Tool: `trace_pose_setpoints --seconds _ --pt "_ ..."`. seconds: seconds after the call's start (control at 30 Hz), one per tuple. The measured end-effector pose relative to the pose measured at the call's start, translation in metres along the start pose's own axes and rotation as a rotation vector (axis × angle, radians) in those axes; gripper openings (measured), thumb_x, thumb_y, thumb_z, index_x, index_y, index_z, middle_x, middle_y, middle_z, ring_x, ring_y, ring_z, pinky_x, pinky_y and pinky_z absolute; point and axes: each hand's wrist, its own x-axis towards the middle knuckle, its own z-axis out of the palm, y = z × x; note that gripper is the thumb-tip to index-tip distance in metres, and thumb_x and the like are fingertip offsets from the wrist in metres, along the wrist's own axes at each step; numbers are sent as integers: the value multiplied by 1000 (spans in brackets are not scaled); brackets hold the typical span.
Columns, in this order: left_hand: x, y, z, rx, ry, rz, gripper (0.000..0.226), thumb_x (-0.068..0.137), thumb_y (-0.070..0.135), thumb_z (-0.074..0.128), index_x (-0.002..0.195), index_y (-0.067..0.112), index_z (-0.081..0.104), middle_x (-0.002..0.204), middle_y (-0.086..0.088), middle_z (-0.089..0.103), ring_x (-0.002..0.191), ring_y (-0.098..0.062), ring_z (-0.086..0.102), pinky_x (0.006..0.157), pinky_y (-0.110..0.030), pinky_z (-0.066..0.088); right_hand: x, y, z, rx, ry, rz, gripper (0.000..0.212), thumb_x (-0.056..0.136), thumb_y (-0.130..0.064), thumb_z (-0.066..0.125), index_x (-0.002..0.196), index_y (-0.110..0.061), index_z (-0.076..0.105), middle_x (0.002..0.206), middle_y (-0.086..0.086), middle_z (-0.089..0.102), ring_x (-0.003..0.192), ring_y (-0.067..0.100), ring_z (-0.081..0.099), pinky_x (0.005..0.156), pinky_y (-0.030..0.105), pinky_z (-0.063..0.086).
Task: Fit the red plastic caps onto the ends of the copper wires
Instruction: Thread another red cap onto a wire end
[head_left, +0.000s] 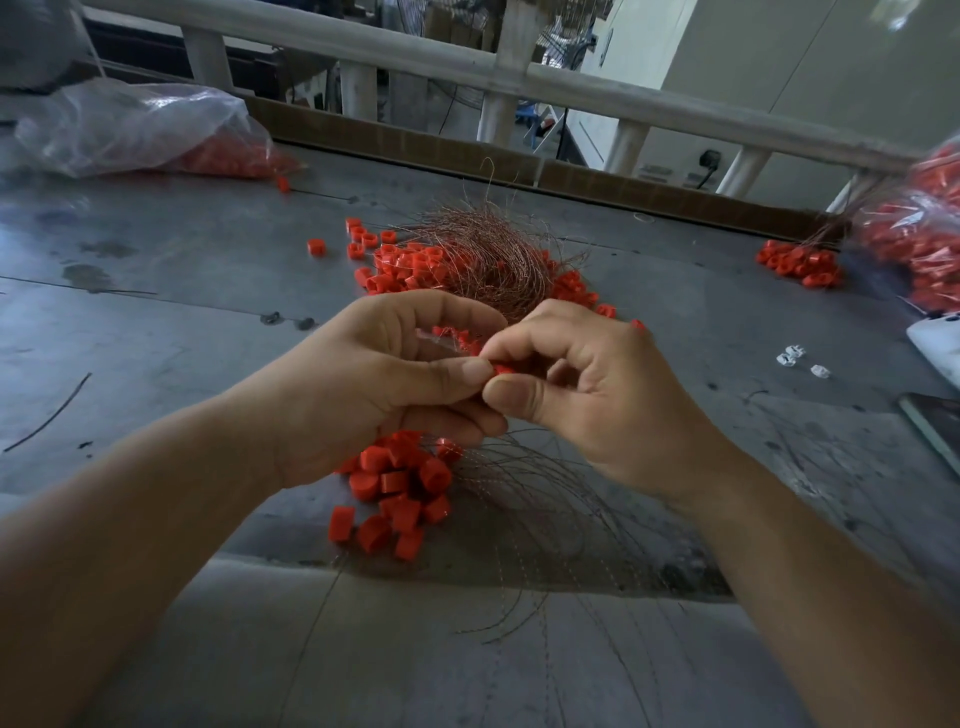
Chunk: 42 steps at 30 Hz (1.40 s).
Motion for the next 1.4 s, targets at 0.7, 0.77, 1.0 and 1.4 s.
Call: trace_pose_setpoints --seconds 0.7,0.77,1.0,1.4 --pt "-2 -1 8 155 26 84 57 58 20 68 114 21 54 72 -14 69 61 -21 68 55 -24 55 -2 0 12 -50 79 15 21 75 -8 70 76 -24 56 73 -14 49 68 -3 49 60 8 38" --pt "-1 0 6 150 46 73 53 57 22 69 108 18 58 72 -13 70 59 -20 67 52 -23 54 -3 -1 11 -3 90 22 23 71 -15 75 79 -27 58 74 -13 51 67 -2 51 60 9 39" --pt "2 6 -5 -38 105 133 43 62 15 66 104 11 62 75 -10 71 64 -19 68 48 -21 52 -1 -3 0 125 66 117 10 73 -31 64 83 -29 63 73 -12 64 69 -1 59 62 10 45" --pt "2 11 -13 20 281 125 22 68 15 66 90 14 67 71 -6 70 46 -14 59 38 -15 38 -3 -2 -7 24 -15 142 16 79 -13 68 72 -27 65 61 -17 60 60 -5 56 56 7 41"
